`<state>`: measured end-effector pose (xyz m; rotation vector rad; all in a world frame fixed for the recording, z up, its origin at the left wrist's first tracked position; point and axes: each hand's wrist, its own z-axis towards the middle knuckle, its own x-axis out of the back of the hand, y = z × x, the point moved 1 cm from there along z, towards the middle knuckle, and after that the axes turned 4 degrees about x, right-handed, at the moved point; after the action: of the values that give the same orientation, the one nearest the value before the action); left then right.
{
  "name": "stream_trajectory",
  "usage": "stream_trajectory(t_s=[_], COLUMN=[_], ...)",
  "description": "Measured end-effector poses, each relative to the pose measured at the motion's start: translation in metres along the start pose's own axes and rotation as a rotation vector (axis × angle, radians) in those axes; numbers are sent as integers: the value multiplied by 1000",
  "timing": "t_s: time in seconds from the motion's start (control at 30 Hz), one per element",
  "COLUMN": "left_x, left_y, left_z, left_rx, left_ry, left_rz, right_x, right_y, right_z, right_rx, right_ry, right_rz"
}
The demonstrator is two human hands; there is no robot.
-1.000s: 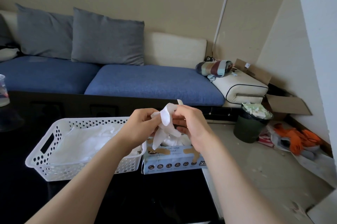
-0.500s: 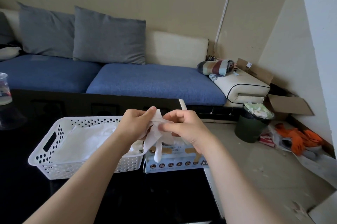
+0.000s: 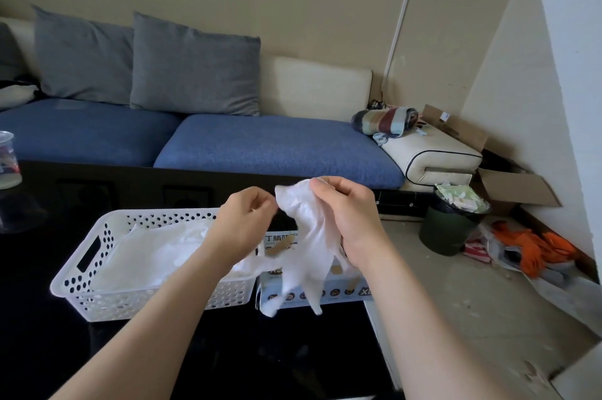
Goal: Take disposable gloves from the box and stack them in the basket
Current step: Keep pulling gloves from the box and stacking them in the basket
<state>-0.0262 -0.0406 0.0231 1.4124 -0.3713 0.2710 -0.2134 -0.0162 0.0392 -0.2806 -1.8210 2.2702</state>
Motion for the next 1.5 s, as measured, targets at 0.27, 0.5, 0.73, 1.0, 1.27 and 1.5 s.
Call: stream_trajectory(t_s=[0.27, 0.5, 0.73, 1.0, 1.27, 1.5], left_x=[2, 7, 12, 30, 58, 78], left_y=[18, 12, 13, 8, -14, -20], left_z=[-14, -8, -6, -10, -1, -4], left_rx=[-97, 27, 141, 331, 370, 252], left_ry=[-313, -249, -185, -256, 7, 219], left_rz=[-259, -306, -411, -332, -71, 99], right_x=[-4, 1, 5, -11, -48, -74], right_y=[-2, 3, 7, 21, 24, 21], right_z=[-10, -8, -1, 4, 3, 3], right_rx=[57, -143, -235, -133, 58, -99], right_ry=[-207, -283, -322, -202, -256, -314], right_rz=[-213, -217, -21, -285, -509, -432])
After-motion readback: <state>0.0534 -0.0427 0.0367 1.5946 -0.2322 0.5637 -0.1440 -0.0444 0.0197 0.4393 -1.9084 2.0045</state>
